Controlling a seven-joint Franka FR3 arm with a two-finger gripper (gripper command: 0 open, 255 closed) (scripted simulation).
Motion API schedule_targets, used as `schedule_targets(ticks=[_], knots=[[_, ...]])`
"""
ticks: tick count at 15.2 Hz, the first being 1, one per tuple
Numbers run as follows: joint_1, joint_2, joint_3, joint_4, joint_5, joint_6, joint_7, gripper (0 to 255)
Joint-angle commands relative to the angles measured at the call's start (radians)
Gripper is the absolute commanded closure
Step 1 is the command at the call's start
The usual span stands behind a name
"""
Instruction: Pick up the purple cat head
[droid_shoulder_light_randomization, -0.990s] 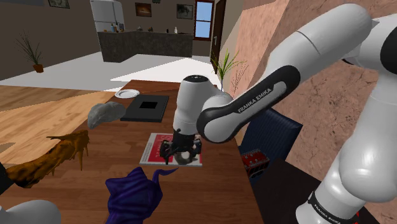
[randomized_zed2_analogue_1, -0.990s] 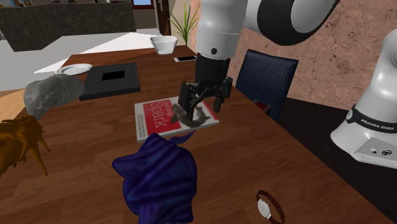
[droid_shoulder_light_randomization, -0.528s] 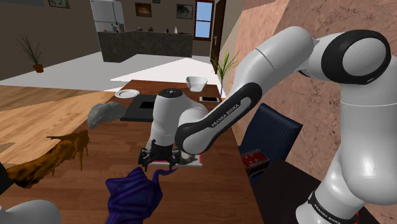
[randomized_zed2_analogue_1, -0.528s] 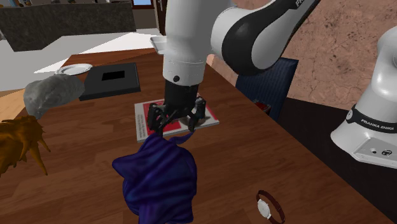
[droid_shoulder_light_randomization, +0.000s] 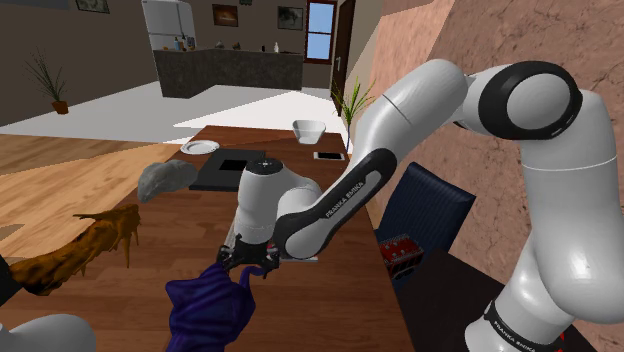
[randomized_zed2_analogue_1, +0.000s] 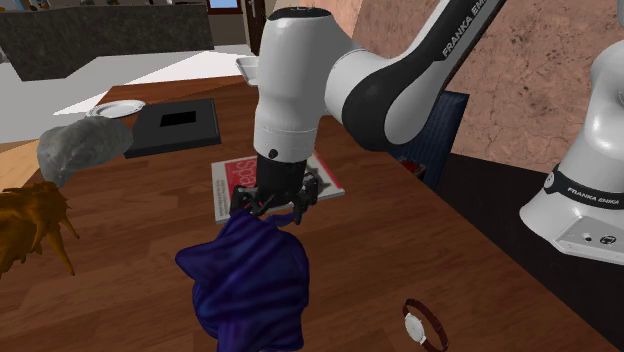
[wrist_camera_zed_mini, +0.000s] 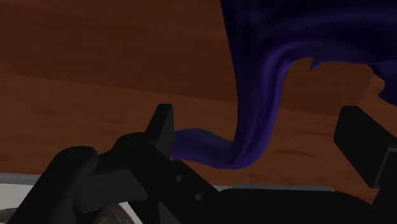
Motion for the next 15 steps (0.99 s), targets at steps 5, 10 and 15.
schedule_targets(ticks=[5, 10, 15], knots=[[0.004, 0.007, -0.004, -0.004, -0.006, 0.008, 0.004, 255], [0.004, 0.006, -0.003, -0.005, -0.005, 0.009, 0.004, 255], [-0.012, -0.03, 0.018, 0.0, 0.022, -0.031, -0.016, 255]])
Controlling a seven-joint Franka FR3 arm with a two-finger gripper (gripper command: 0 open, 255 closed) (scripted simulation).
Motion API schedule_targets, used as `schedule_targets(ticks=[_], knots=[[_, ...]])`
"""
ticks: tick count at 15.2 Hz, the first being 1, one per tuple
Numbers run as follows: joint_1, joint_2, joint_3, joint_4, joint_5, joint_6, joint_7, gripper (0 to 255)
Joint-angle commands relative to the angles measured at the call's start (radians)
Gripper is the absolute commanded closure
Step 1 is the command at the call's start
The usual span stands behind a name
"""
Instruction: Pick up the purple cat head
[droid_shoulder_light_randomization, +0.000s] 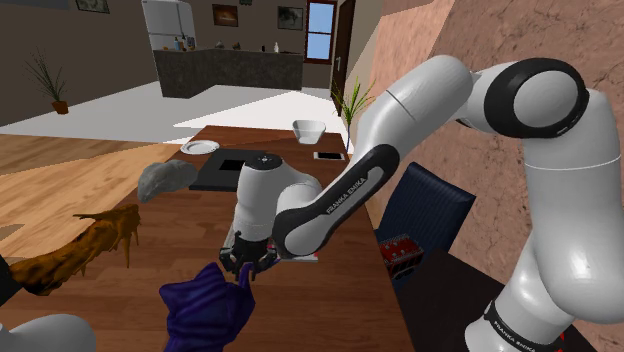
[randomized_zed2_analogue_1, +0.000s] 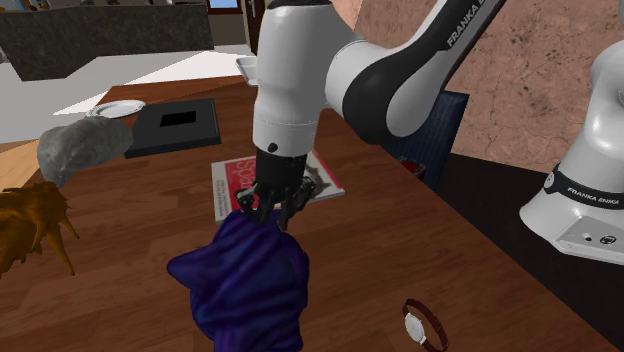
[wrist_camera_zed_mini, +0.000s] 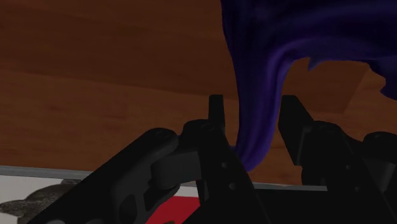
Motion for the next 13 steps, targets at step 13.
schedule_targets(ticks=[13], knots=[[-0.044, -0.111, 0.056, 0.02, 0.085, -0.122, -0.059, 255]])
